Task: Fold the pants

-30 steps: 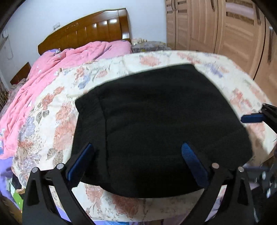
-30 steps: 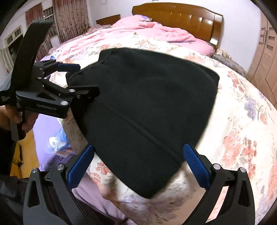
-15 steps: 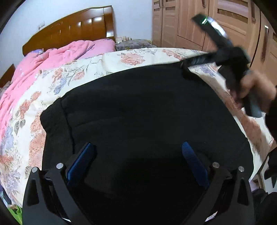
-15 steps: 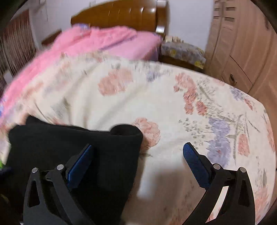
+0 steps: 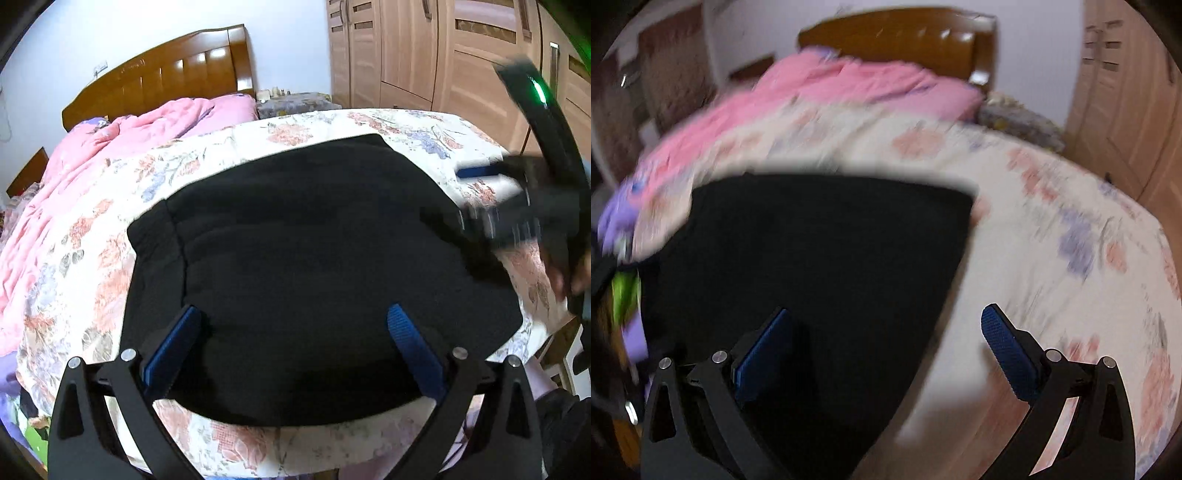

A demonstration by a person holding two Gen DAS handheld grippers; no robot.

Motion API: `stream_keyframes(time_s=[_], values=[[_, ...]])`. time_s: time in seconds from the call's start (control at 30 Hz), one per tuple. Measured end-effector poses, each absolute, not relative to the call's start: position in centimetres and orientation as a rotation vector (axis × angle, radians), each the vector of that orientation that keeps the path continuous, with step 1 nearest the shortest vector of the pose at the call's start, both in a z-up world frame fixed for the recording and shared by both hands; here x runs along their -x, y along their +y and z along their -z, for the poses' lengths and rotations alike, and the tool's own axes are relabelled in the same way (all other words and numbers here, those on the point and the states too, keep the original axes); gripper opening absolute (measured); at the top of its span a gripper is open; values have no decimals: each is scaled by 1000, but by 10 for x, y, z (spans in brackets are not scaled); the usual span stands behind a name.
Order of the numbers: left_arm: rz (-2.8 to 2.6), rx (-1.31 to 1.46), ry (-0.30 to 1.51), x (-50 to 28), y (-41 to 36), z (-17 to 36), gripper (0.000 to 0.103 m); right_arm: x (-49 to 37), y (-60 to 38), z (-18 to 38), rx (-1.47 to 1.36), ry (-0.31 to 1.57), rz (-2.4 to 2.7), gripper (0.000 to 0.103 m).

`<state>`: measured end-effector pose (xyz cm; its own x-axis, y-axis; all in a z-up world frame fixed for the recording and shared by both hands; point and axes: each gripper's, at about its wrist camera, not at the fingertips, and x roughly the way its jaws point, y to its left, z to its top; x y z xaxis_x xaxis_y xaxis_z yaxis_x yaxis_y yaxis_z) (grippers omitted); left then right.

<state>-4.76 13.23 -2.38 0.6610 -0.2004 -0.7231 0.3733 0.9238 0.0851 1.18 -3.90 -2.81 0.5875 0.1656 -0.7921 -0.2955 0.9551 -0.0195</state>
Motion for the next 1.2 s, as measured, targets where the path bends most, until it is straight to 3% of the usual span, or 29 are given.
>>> stream_keyframes(time_s=[0.23, 0.47, 0.77, 1.2], values=[[314, -180, 709, 66, 130, 14, 101, 55, -30, 10, 106, 799, -389, 99], [290, -209, 718, 72, 117, 31, 101, 77, -18, 43, 136, 884, -428, 99], [136, -211, 545, 124, 121, -6, 101, 162, -18, -1, 198, 706, -363, 99], [-61, -216, 545, 171, 120, -14, 101, 175, -41, 3, 130, 781, -206, 99]])
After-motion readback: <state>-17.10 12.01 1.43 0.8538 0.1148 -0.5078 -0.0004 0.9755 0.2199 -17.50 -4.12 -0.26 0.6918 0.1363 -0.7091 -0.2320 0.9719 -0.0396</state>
